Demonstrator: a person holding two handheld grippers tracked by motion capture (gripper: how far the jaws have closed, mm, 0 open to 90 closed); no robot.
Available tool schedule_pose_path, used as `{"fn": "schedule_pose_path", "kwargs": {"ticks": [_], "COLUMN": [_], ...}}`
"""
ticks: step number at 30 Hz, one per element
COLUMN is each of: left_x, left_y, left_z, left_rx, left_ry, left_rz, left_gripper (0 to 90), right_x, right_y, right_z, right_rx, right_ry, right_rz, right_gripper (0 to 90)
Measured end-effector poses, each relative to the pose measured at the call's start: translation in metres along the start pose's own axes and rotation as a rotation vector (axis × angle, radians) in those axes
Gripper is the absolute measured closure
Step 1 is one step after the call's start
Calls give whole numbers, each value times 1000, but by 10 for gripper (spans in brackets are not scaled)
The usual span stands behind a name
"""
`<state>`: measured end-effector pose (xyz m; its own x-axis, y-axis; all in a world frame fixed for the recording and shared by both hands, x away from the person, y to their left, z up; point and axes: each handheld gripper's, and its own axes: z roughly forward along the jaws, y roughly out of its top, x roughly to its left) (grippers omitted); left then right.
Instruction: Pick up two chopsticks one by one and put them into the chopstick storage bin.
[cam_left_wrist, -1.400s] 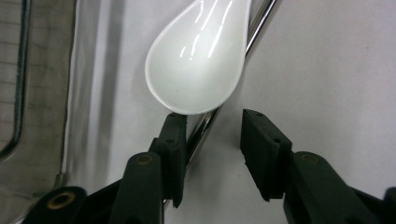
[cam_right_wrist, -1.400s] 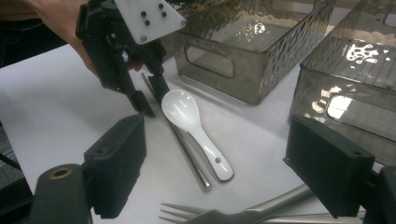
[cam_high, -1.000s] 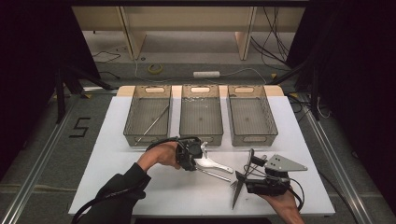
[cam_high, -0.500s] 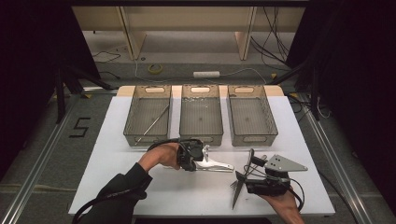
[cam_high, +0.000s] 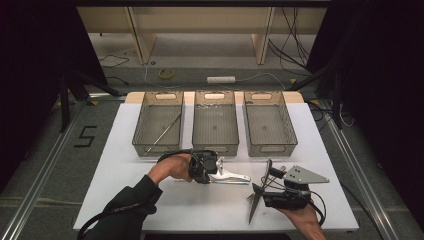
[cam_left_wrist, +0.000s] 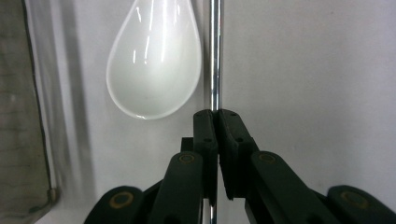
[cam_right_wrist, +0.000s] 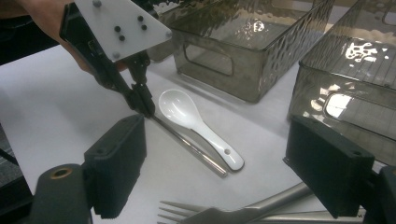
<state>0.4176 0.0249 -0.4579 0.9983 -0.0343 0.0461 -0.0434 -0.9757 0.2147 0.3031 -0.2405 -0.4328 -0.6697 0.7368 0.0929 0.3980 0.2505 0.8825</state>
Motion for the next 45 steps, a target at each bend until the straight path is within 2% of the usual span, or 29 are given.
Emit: {"fn": "schedule_pose_path", "kwargs": {"ticks": [2, 4, 9, 13, 15, 18, 20, 24, 28, 31, 37, 45], "left_x": [-2, -3, -5, -6, -4, -3, 1, 8, 17, 23, 33, 43], "left_y": [-1, -1, -1, 0, 0, 2, 0, -9, -22, -33, -53, -76], "left_z": [-1, -2, -13, -26, -35, -47, -55, -71, -86, -95, -108, -121], "left_rx": [11, 0, -45, -85, -95, -147, -168, -247, -313, -358, -416, -460], "left_ry": [-6, -9, -24, -12, -23, -6, 39, 87, 118, 134, 177, 229], "left_rz": [-3, -14, -24, -42, -85, -151, -205, -309, -406, -442, -511, -599], "left_gripper": [858, 858, 859, 858, 858, 858, 858, 857, 857, 857, 857, 857], "right_x": [0, 0, 0, 0, 0, 0, -1, -1, -1, -1, -1, 0], "right_y": [0, 0, 0, 0, 0, 0, 1, 1, 1, 1, 1, 1], "right_z": [0, 0, 0, -1, -1, -1, -2, -2, -2, -2, -2, -2], "right_rx": [-1, -1, 0, -3, -6, -11, -12, -15, -11, -11, -9, -11], "right_ry": [0, 0, -1, -3, -3, -4, -5, -9, -8, -7, -7, -8], "right_rz": [-1, 1, -1, 3, 4, 2, 1, 2, -1, 0, 1, 1], "right_gripper": [212, 212, 212, 212, 212, 212, 212, 212, 212, 212, 212, 212]}}
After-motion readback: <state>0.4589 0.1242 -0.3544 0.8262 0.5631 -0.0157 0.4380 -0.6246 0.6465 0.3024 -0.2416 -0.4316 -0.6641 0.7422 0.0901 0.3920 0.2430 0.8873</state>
